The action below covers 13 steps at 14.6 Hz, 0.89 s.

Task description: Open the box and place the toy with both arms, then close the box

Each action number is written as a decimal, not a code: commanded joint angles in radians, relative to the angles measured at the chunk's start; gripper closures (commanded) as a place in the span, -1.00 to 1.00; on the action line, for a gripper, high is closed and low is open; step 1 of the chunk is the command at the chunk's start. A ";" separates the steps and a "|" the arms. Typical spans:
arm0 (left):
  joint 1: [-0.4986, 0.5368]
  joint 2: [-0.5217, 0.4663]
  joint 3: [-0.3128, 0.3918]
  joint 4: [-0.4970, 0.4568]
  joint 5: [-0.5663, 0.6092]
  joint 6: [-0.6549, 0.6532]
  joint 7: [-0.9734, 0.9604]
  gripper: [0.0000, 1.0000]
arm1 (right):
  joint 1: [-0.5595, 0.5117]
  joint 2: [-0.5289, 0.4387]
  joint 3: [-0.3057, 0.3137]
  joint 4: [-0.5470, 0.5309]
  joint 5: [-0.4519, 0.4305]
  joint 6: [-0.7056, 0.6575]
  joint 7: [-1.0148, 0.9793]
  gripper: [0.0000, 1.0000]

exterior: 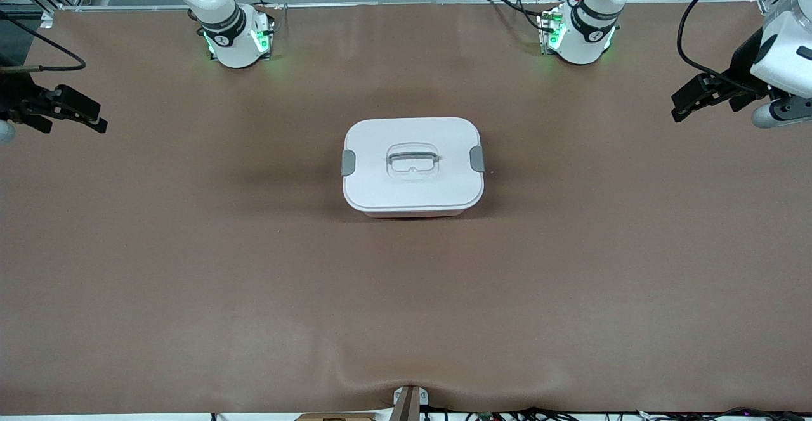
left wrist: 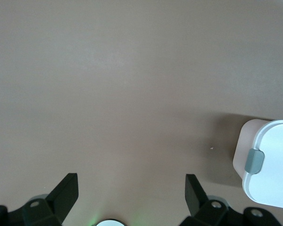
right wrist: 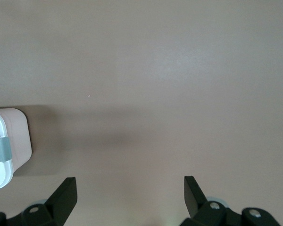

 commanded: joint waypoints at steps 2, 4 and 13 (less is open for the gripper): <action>0.005 -0.011 0.003 -0.014 0.025 0.008 0.041 -1.00 | -0.008 0.002 0.003 0.005 -0.006 0.001 -0.008 -1.00; 0.005 -0.011 0.003 -0.015 0.025 0.008 0.044 -1.00 | -0.008 0.002 0.001 0.005 -0.006 0.001 -0.008 -1.00; 0.005 -0.010 0.003 -0.018 0.009 0.016 0.133 -1.00 | -0.008 0.003 0.003 0.004 -0.006 0.003 -0.008 -1.00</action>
